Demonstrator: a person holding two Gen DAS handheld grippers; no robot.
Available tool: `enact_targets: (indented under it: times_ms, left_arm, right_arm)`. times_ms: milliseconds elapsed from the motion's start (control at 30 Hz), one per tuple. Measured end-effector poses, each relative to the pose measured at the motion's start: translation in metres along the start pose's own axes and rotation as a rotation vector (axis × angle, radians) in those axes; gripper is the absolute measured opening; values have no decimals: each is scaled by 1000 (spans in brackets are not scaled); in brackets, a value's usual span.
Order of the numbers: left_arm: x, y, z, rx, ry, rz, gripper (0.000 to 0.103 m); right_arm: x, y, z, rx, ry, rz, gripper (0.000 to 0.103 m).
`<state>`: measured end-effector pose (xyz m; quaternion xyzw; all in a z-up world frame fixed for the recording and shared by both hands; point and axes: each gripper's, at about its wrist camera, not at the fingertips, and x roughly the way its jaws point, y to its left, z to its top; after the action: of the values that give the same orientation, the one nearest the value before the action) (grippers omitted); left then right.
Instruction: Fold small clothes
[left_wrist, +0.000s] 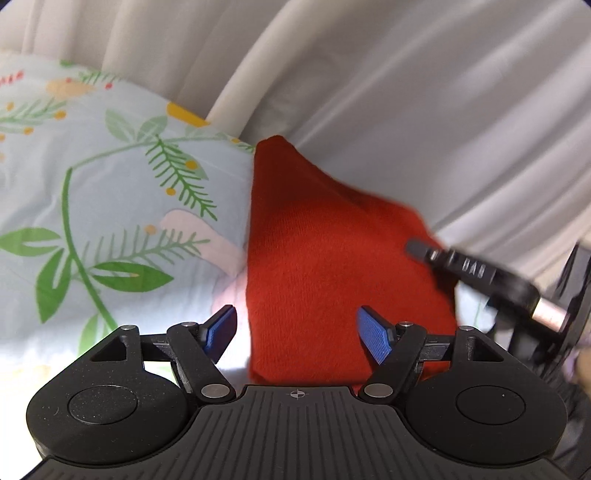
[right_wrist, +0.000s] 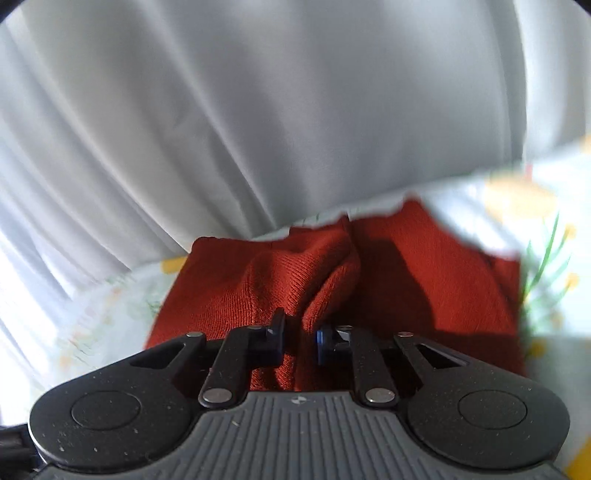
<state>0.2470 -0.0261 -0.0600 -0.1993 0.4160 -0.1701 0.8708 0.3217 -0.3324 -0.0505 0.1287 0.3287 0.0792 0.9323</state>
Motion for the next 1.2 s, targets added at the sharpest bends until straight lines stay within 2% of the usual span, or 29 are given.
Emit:
enact_targets:
  times_ms: [100,200,267,333,400,467,500,533,567,600,633,700,767,900,967,1000,1100,1133,1200]
  left_arm:
    - [-8,-13,-13,108,-3,18,78]
    - [-4,-25,-24,190,14,38,79]
    - [4,-31,-30,211,34,51,79]
    - [14,-35,-33,217,44,69,79]
    - [22,-37,-35,240,60,124,79]
    - [25,-36,-35,253,60,162,79]
    - [24,-34,-35,251,56,161,79]
    - [24,-32,-35,240,55,160,79]
    - [23,-30,-34,225,54,158,79]
    - [23,-28,-34,212,55,154,79]
    - [24,-27,-33,203,59,154,79]
    - [26,-28,-33,195,65,165,79]
    - [28,-30,-33,192,67,172,79]
    - [30,-36,-34,190,73,162,79]
    - [30,-39,-34,204,72,163,79]
    - [29,-40,-34,210,70,164,79]
    - [22,-41,-33,216,60,162,79]
    - [20,-40,-33,216,64,159,79]
    - [16,-39,-32,212,81,149,79]
  right_arm:
    - [-26,17,1,-140,-115,-110,12]
    - [-37,15,-2,-199,-153,-216,12]
    - [-33,5,-6,-203,-139,-299,9]
    - [-25,-12,-13,-152,-84,-343,6]
    - [-21,-26,-21,-110,-24,-362,7]
    - [-37,-41,-29,-20,-30,-312,8]
    - [-48,-49,-33,44,-44,-275,14]
    - [-63,-58,-38,116,-58,-231,28]
    - [-79,-67,-47,194,-78,-178,35]
    - [-94,-74,-56,265,-89,-126,49]
    - [-104,-79,-66,323,-85,-75,54]
    - [-115,-82,-86,389,-56,14,54]
    - [-115,-80,-97,397,-33,57,54]
    - [-96,-70,-97,392,1,44,53]
    - [-90,-64,-95,376,2,19,23]
    - [-89,-61,-95,369,-5,14,17]
    - [-102,-76,-101,524,-108,78,15]
    - [-103,-81,-103,557,-116,74,15]
    - [-99,-83,-106,522,-81,0,15]
